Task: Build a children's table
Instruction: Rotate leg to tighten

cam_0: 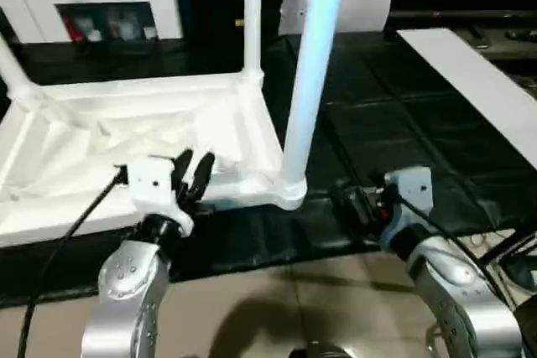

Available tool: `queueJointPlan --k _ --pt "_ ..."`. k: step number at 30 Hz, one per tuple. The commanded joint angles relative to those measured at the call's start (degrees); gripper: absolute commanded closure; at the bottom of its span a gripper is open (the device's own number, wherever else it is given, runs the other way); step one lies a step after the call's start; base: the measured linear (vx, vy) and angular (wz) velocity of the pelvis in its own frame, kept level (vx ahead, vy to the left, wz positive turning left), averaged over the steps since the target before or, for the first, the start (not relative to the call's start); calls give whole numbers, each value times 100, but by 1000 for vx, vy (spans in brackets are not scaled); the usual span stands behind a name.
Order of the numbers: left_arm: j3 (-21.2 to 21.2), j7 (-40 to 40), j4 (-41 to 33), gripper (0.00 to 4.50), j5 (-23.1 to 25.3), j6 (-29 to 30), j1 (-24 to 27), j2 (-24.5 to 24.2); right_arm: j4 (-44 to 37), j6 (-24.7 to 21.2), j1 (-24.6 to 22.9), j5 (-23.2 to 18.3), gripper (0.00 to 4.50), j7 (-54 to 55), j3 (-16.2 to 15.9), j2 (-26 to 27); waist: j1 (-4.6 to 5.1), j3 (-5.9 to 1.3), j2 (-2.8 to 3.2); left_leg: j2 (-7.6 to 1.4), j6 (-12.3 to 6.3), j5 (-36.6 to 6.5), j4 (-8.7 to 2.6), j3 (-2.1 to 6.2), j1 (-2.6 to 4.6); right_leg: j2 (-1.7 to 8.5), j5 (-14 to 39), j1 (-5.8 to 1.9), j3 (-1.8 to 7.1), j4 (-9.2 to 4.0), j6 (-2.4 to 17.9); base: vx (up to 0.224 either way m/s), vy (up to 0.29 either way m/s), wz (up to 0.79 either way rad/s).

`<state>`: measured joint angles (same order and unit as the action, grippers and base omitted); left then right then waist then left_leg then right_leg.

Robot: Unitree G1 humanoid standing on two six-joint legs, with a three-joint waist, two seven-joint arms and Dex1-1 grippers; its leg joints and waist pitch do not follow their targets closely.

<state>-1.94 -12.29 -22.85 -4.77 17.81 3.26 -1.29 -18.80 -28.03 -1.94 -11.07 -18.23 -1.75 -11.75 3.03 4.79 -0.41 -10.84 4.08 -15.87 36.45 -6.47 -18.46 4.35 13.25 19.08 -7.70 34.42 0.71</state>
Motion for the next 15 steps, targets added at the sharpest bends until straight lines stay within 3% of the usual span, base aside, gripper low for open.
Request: queueJointPlan --k 1,2,3,4,5,6,7,8,9,10,11,12,13,14,15 --pt "94 97 -188 291 67 122 120 -7 21 24 80 -7 0 -162 -41 -128 -103 -306 -5 88 -1134 -832 -431 78 -581 530 3089 -722 126 -713 538 113 65 20" --pt "122 114 -226 291 77 125 161 -3 33 25 73 -26 0 -188 -13 -156 -99 -335 49 107 -1352 -471 -382 110 -497 522 2917 -733 6 -786 602 137 85 54" --pt "156 136 -277 291 84 123 225 11 52 33 48 -84 0 -224 65 -177 -95 -341 68 133 -1447 -289 -380 131 -488 462 2752 -759 -48 -791 645 155 60 64" --pt "156 136 -277 291 84 123 225 11 52 33 48 -84 0 -224 65 -177 -71 -367 83 172 -1677 80 -397 219 -433 330 2314 -808 -155 -769 714 155 60 64" --pt "210 146 -331 291 114 83 356 33 68 118 -35 -104 0 -266 156 -233 94 -443 180 -74 -1725 395 -495 322 227 63 1786 -475 -111 -517 888 216 45 60" --pt "216 150 -341 291 117 87 380 41 67 127 -52 -114 0 -263 180 -233 226 -420 124 -264 -2020 639 -601 627 497 -112 1427 -211 -152 -212 876 244 11 30" --pt "218 151 -345 291 117 89 389 45 67 131 -58 -118 0 -262 188 -232 245 -436 55 -720 -2851 970 -664 1036 978 26 1056 416 175 420 423 244 11 30" --pt "227 168 -370 291 117 105 406 53 71 146 -71 -108 0 -277 208 -255 206 -408 37 -738 -3059 1085 -655 1026 957 82 954 533 270 539 264 199 -25 8" --pt "227 168 -370 291 117 105 406 53 71 146 -71 -108 0 -277 208 -255 192 -404 -15 -716 -3178 1172 -641 970 970 160 802 638 394 555 189 175 -36 5" --pt "255 152 -394 291 72 50 427 65 59 222 -132 -71 0 -329 201 -337 207 -443 -162 -370 -2981 1142 -567 720 861 277 201 557 595 274 334 175 -36 5" --pt "270 139 -408 291 56 49 434 57 50 262 -165 -65 0 -362 191 -375 24 -500 -437 520 -2445 715 -19 157 55 450 -382 -275 1134 -203 607 170 -74 11" --pt "310 81 -400 291 50 88 431 5 26 315 -213 -82 0 -420 187 -410 -163 -485 -484 606 -1808 -10 593 130 -436 965 -856 -803 1786 -427 1425 162 -53 15" --pt "344 56 -405 291 40 135 430 -45 11 346 -240 -100 0 -463 185 -435 -220 -468 -422 472 -1416 308 630 221 -550 1002 -1741 -826 1665 -261 1610 162 -53 15" --pt "387 -19 -385 291 26 161 408 -132 -15 371 -266 -132 0 -516 187 -452 -244 -474 -473 530 -715 1001 400 192 -543 555 -3602 -690 1200 -18 1371 138 -34 -6" --pt "422 -126 -351 291 9 115 384 -211 -37 395 -290 -173 0 -584 184 -468 -253 -501 -469 521 -525 1413 215 175 -511 419 -4373 -633 1029 57 1193 55 -46 -21"
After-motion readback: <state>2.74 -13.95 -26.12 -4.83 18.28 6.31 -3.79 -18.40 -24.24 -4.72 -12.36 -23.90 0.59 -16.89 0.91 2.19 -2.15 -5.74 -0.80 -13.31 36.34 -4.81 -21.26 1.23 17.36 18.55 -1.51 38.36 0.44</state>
